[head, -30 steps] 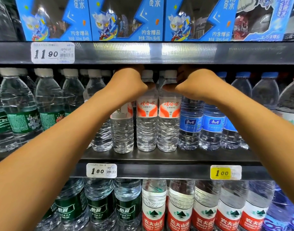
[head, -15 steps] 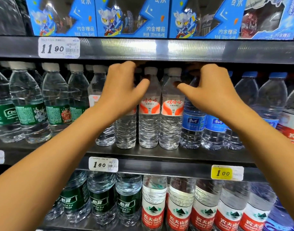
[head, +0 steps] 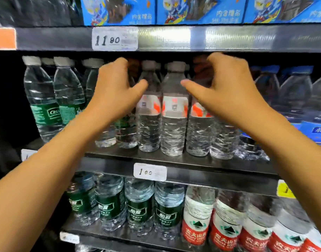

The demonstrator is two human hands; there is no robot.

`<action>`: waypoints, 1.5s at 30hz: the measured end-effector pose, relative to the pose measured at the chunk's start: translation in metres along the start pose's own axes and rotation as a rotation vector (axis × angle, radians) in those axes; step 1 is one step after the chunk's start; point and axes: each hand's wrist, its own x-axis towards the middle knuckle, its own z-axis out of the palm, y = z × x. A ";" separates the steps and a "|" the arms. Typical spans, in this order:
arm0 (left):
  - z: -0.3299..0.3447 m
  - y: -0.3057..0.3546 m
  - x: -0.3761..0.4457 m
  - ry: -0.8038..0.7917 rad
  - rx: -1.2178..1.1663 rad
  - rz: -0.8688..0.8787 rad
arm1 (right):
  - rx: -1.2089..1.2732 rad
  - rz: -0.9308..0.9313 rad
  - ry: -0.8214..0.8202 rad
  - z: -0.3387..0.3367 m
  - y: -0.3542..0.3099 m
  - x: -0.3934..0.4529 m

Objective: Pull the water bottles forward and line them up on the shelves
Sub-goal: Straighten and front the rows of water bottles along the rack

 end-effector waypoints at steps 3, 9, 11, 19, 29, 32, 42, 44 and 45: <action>-0.004 -0.007 0.009 -0.099 -0.021 0.007 | -0.099 0.080 -0.009 0.012 -0.015 0.010; -0.007 -0.009 0.025 -0.234 -0.057 0.077 | -0.267 0.245 -0.090 0.029 -0.033 0.023; -0.005 -0.009 0.030 -0.278 -0.056 0.091 | -0.283 0.255 -0.078 0.033 -0.035 0.027; 0.002 -0.012 0.039 -0.356 -0.009 0.066 | -0.265 0.285 -0.212 0.033 -0.035 0.039; 0.008 -0.011 0.041 -0.336 -0.005 0.091 | -0.034 0.465 -0.317 0.014 -0.027 0.038; 0.003 -0.008 0.040 -0.384 0.041 0.083 | -0.018 0.536 -0.330 0.008 -0.025 0.039; -0.001 -0.014 0.046 -0.468 -0.033 -0.033 | -0.208 0.393 -0.315 0.023 -0.025 0.041; 0.004 -0.015 0.046 -0.421 0.005 -0.007 | -0.073 0.451 -0.327 0.022 -0.022 0.042; 0.005 -0.015 0.046 -0.395 0.021 0.005 | -0.010 0.489 -0.336 0.021 -0.022 0.042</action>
